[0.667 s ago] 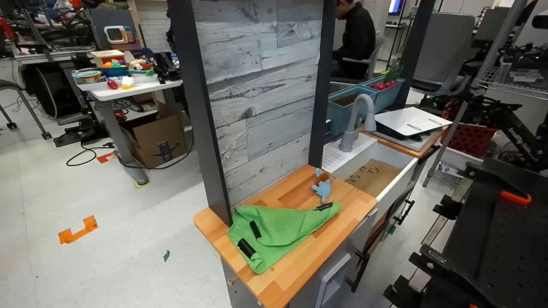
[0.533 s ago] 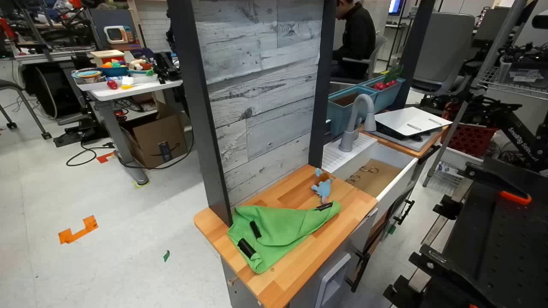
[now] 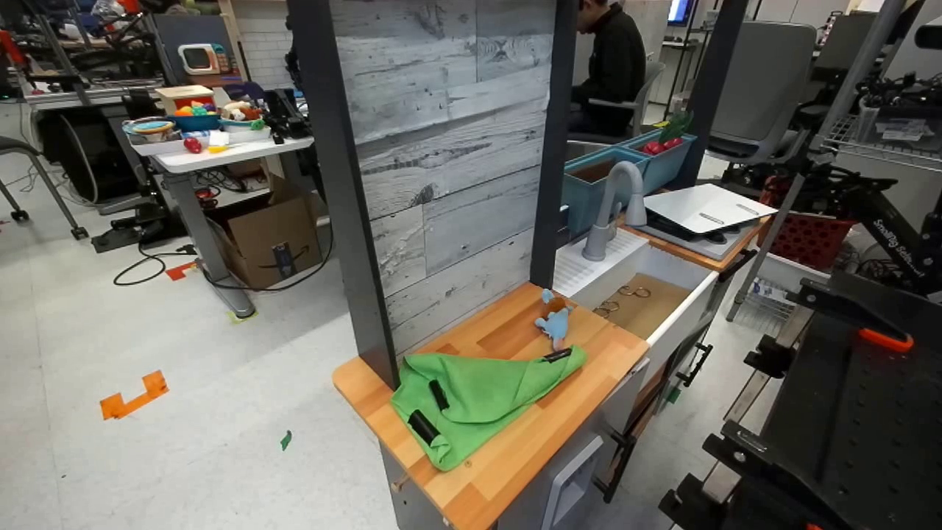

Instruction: Slide the cloth to the right on the counter

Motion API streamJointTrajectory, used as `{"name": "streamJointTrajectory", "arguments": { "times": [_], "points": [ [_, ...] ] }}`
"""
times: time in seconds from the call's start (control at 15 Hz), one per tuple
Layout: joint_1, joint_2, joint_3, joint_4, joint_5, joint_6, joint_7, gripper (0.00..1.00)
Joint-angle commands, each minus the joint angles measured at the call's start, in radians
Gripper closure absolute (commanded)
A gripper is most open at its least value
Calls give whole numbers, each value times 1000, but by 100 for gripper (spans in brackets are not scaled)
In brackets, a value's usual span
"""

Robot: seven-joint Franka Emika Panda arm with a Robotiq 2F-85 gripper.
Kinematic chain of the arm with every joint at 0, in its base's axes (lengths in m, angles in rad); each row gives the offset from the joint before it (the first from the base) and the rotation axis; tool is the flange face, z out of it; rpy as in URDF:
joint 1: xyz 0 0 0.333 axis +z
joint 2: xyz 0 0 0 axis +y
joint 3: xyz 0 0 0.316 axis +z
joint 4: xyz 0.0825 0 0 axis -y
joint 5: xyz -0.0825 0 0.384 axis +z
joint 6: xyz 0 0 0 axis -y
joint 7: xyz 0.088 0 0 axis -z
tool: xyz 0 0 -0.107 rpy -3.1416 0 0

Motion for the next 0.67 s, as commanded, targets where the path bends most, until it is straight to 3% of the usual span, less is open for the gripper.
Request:
{"name": "streamJointTrajectory", "arguments": {
  "times": [0.0,0.4,0.47,0.6],
  "points": [
    [10,66,57,-77,59,184,24,0],
    [71,292,180,-145,282,609,15,0],
    [41,220,173,-157,220,513,17,0],
    [46,287,208,-156,250,592,23,0]
  ]
}}
